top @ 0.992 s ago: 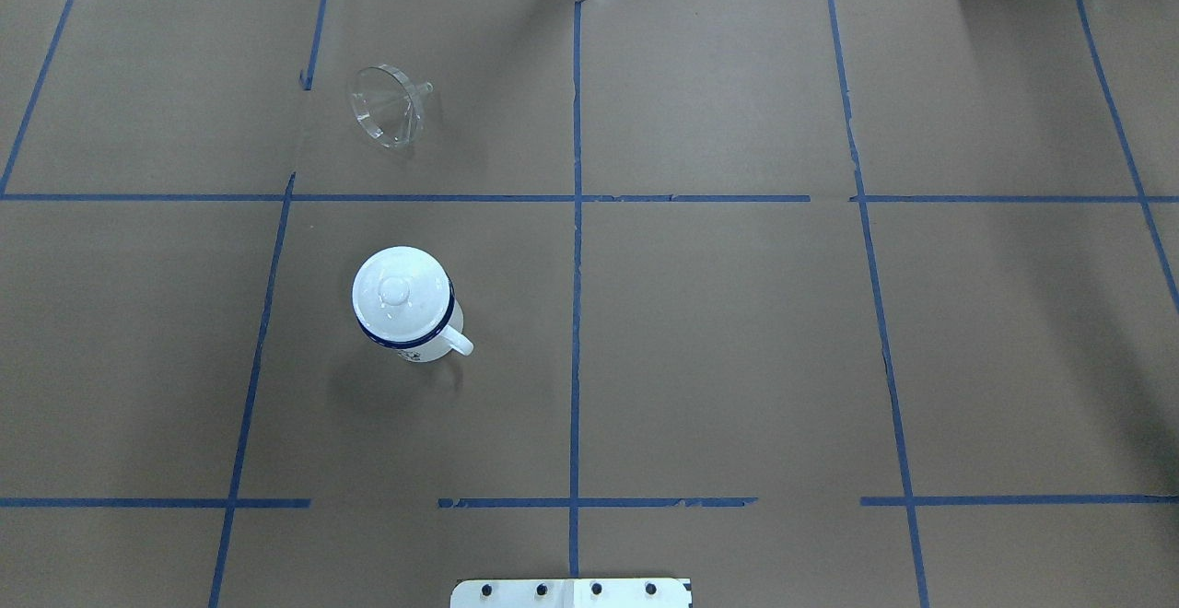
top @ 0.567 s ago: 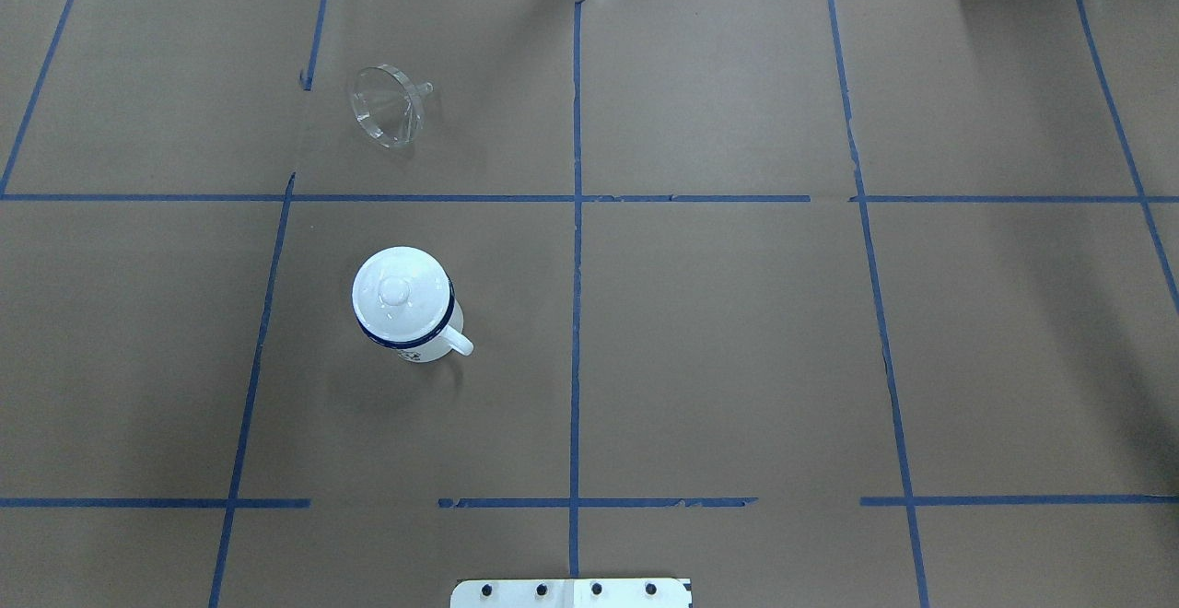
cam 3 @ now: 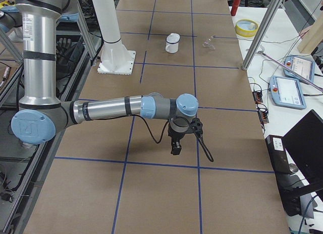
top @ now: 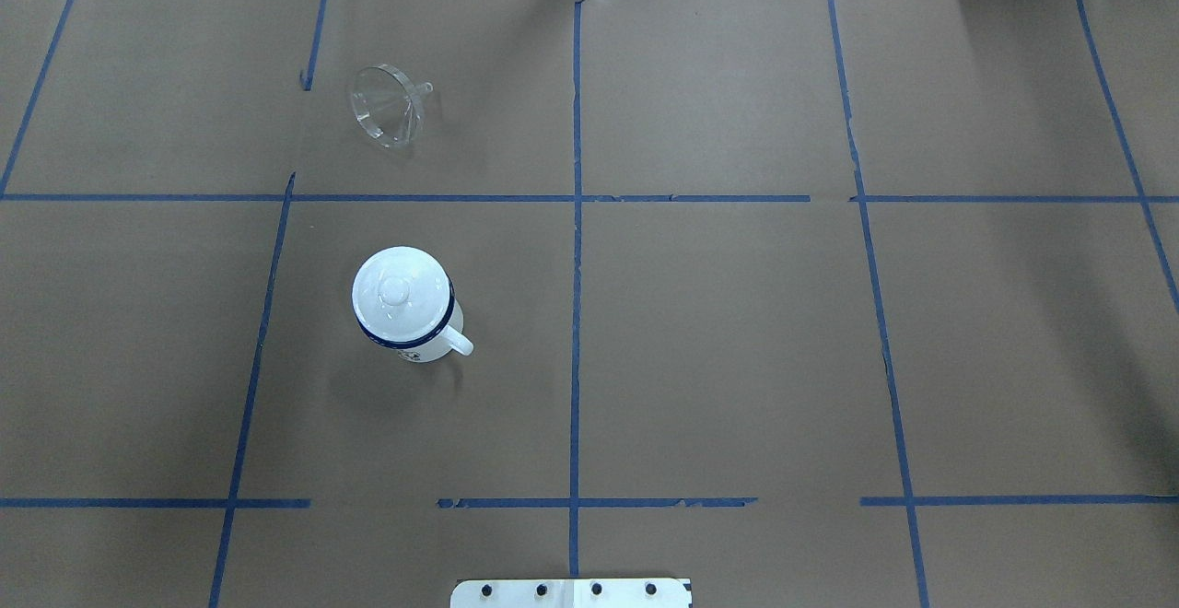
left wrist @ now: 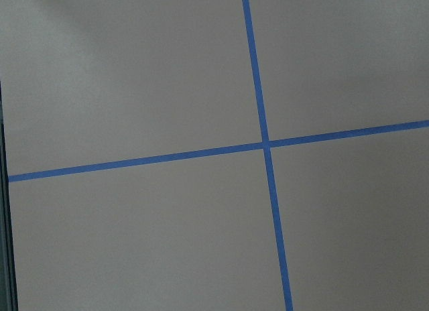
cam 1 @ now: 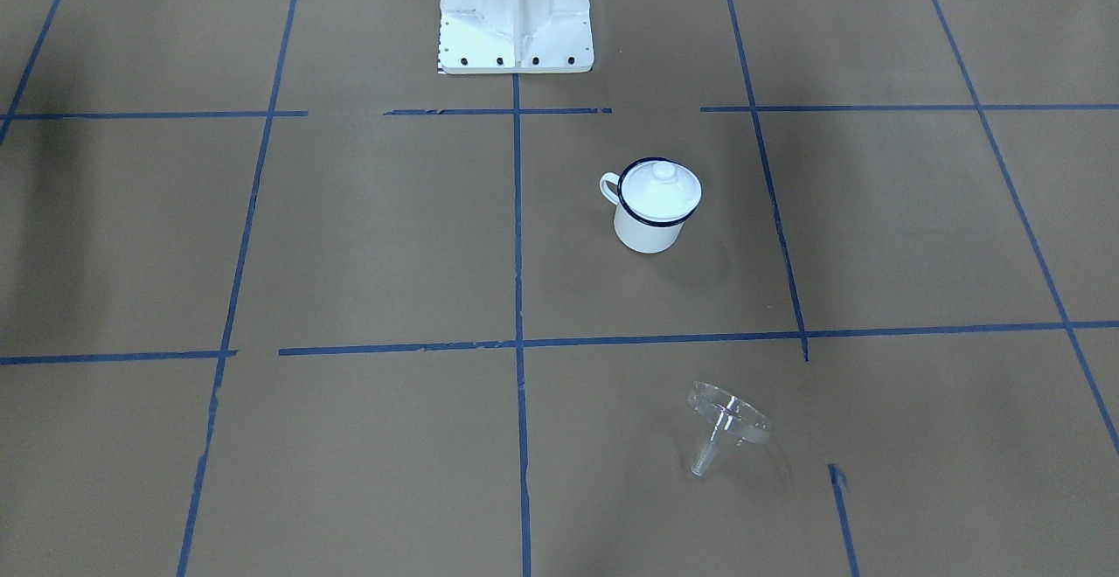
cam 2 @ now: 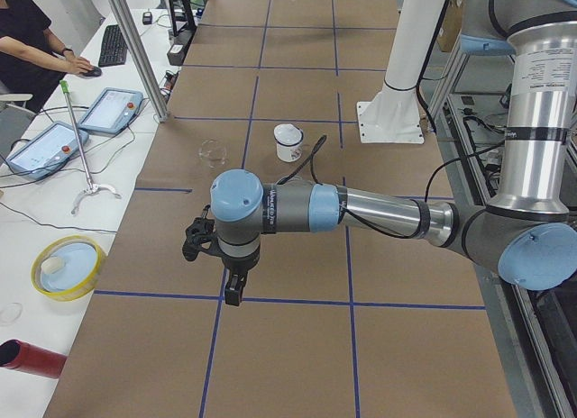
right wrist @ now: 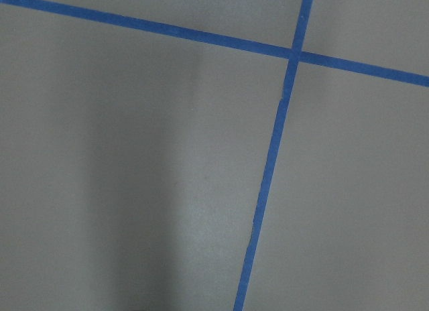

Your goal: Remove funnel from cup

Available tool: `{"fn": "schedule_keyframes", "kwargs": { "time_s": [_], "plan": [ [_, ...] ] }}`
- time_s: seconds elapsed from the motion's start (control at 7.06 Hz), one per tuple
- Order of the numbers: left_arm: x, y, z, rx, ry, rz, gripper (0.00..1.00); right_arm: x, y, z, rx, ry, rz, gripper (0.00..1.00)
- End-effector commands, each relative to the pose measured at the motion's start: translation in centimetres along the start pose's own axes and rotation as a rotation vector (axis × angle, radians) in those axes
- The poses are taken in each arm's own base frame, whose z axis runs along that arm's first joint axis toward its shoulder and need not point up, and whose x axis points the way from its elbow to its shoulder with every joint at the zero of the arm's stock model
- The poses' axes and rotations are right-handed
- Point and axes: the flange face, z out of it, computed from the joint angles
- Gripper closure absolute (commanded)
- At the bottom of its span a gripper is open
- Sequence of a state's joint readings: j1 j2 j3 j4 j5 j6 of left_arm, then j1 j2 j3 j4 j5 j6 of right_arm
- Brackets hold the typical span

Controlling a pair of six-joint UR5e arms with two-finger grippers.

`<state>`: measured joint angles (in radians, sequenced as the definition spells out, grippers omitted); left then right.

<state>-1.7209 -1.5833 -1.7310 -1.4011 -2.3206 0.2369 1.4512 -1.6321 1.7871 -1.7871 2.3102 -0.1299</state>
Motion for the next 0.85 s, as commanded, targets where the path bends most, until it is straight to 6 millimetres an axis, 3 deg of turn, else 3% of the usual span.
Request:
{"fn": "schedule_keyframes", "kwargs": {
  "time_s": [0.0,0.14,0.28,0.71],
  "plan": [
    [-0.7,-0.3,0.9,0.029,0.001,0.033,0.0,0.0,0.0,0.0,0.0,0.0,0.0,0.0],
    [0.6,-0.7,1.6,0.032,0.088,0.041,0.0,0.0,0.0,0.0,0.0,0.0,0.001,0.0],
    [0.0,-0.4,2.5,0.018,0.102,0.028,0.0,0.0,0.0,0.0,0.0,0.0,0.0,0.0],
    [0.0,-0.6,2.6,0.013,0.097,0.027,0.0,0.0,0.0,0.0,0.0,0.0,0.001,0.0]
  ]
}}
